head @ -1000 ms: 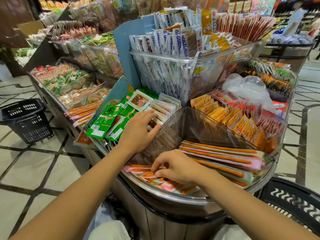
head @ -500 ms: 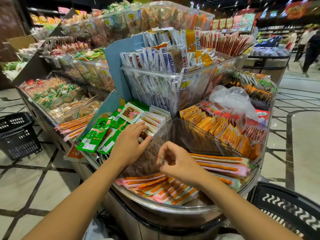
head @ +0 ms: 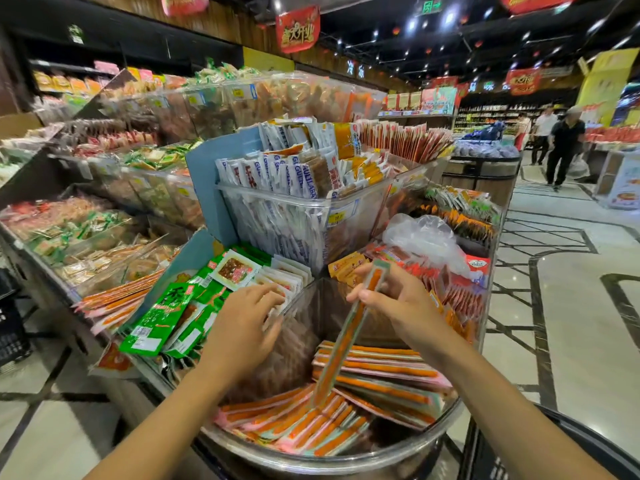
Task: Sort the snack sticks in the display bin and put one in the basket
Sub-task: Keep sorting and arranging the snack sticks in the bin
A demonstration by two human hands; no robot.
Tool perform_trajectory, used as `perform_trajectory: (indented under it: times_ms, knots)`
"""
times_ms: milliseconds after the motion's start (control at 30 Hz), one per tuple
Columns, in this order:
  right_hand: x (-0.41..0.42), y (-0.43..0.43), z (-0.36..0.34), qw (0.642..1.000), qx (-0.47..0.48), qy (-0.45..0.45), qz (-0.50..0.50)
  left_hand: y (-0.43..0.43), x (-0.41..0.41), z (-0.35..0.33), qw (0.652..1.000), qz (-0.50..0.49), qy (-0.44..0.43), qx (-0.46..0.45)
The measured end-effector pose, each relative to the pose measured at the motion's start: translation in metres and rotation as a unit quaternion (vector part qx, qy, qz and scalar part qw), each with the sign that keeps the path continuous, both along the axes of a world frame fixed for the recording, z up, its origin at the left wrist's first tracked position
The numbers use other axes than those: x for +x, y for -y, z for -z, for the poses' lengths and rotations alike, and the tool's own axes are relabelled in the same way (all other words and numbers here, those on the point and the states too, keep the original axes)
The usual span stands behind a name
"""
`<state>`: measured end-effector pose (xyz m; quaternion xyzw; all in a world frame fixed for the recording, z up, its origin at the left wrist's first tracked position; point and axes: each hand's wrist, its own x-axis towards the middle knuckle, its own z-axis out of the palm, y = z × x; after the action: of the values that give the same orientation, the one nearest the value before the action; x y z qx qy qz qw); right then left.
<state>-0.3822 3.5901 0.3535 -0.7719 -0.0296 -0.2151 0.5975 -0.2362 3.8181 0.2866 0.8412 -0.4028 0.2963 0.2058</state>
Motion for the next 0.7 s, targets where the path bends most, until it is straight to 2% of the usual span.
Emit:
perform_trajectory:
  times_ms: [33, 100, 167, 200, 367, 533, 700]
  knots:
    - [0.000, 0.003, -0.003, 1.000, -0.002, 0.006, 0.006, 0.008, -0.010, -0.003, 0.999, 0.025, -0.017, -0.028]
    - [0.000, 0.007, -0.008, 1.000, -0.003, 0.015, 0.010, 0.023, -0.036, -0.007, 0.983, 0.076, -0.145, -0.088]
    - [-0.001, 0.007, -0.012, 1.000, 0.007, 0.027, 0.011, 0.037, -0.057, -0.005, 0.935, 0.136, -0.303, -0.127]
    - [-0.002, 0.006, -0.013, 0.999, 0.017, 0.031, 0.013, 0.043, -0.064, 0.000, 0.915, 0.156, -0.348, -0.129]
    - [0.000, 0.006, -0.011, 0.998, 0.031, 0.031, 0.034, 0.049, -0.070, 0.027, 0.885, 0.166, -0.414, -0.135]
    - [0.005, 0.008, -0.012, 0.994, 0.044, 0.043, 0.088, 0.050, -0.074, 0.028, 0.865, 0.203, -0.444, -0.118]
    - [0.010, 0.011, -0.007, 0.987, 0.034, 0.070, 0.143, 0.050, -0.074, 0.029, 0.869, 0.204, -0.446, -0.063]
